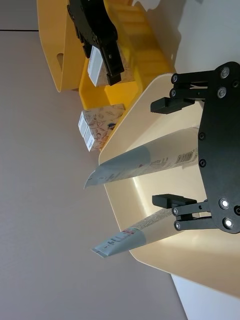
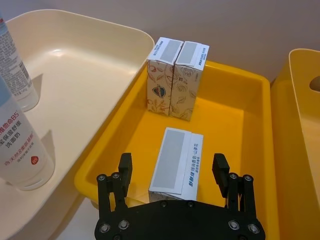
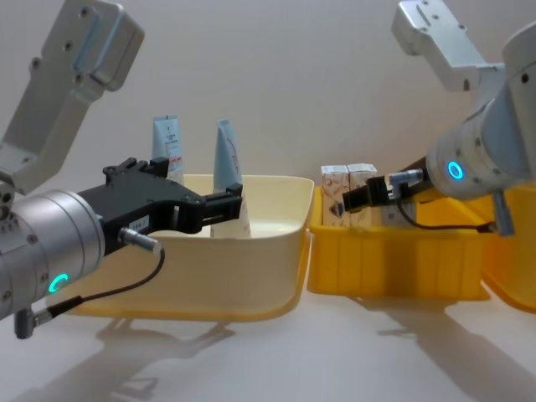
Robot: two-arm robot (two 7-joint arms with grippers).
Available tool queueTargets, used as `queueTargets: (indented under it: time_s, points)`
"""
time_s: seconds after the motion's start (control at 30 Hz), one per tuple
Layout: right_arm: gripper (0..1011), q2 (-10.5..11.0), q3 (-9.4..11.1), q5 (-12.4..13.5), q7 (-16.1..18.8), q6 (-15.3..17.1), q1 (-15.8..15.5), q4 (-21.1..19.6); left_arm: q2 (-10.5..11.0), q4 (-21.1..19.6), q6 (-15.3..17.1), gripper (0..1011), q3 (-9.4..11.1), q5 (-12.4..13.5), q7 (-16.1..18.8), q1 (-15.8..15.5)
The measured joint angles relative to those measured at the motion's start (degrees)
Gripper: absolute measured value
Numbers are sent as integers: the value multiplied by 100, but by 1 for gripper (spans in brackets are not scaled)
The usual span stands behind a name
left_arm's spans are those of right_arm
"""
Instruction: Bimanual collaborative sorting of washing and personal care products
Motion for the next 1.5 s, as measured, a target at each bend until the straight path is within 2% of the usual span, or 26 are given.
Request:
queueTargets:
  time_s: [0.33,0.47,0.67,0.73,0.77,0.97,1.1,1.5]
  points:
    - [1001,-78,41,-6,16,-99,34,156,0,0,0,1003,0,0,0,0]
    - [959,-93,49,-8,21,-118,42,186,0,0,0,1003,0,0,0,0]
    - [810,-107,56,-9,26,-133,48,215,0,0,0,1003,0,0,0,0]
    - [730,-113,58,-9,28,-142,49,226,0,0,0,1003,0,0,0,0]
    - [730,-115,59,-10,29,-145,50,232,0,0,0,1003,0,0,0,0]
    - [510,-123,64,-10,31,-155,53,249,0,0,0,1003,0,0,0,0]
    - [419,-125,66,-10,32,-157,55,254,0,0,0,1003,0,0,0,0]
    - [409,-131,68,-9,32,-163,58,265,0,0,0,1003,0,0,0,0]
